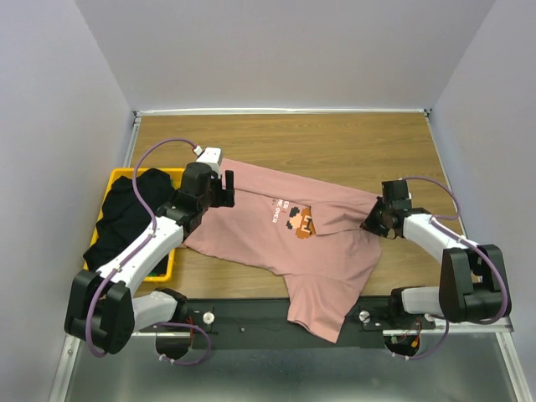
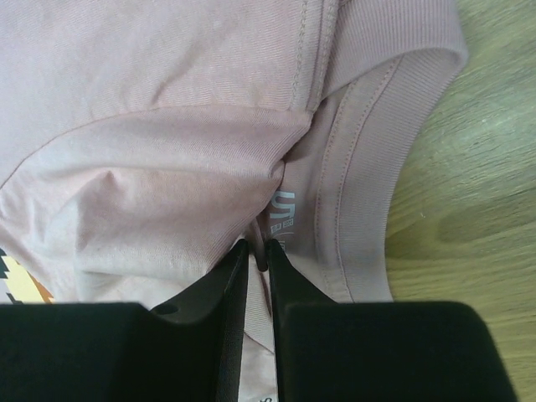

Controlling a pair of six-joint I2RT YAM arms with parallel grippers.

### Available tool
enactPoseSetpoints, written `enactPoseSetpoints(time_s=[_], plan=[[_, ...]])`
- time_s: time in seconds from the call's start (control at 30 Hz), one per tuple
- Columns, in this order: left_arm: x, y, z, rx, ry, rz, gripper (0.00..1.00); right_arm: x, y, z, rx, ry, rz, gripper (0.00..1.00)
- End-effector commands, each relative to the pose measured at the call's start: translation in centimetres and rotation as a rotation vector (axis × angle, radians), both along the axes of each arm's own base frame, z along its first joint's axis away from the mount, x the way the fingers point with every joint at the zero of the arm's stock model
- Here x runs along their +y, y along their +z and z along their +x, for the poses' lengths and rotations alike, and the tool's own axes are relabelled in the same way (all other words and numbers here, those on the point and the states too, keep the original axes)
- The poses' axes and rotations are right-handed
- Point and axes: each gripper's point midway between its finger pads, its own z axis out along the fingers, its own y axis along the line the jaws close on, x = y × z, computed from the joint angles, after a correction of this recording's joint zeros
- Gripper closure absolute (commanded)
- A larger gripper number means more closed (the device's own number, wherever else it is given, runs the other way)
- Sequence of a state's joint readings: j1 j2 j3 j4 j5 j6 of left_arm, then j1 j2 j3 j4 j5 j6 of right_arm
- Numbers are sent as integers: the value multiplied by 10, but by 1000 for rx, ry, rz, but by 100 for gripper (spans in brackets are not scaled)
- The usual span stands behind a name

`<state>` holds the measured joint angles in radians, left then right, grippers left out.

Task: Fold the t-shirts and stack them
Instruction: Fold the tshirt

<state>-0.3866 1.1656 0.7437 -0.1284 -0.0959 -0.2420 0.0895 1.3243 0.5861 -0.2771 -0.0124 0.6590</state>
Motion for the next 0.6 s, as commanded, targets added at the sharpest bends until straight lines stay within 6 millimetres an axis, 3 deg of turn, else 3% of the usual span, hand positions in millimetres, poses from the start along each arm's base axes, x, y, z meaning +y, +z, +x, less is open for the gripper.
enactPoseSetpoints(time_s=[0.0, 0.33, 0.57], plan=[[-5, 2, 2, -9, -26, -3, 16, 6, 11, 6, -18, 36, 27, 78], [-6, 0, 2, -4, -27, -2, 16, 1, 26, 12, -46, 37, -2, 78], [-5, 1, 2, -6, -26, -2, 16, -4, 25, 10, -31, 35, -29, 78]])
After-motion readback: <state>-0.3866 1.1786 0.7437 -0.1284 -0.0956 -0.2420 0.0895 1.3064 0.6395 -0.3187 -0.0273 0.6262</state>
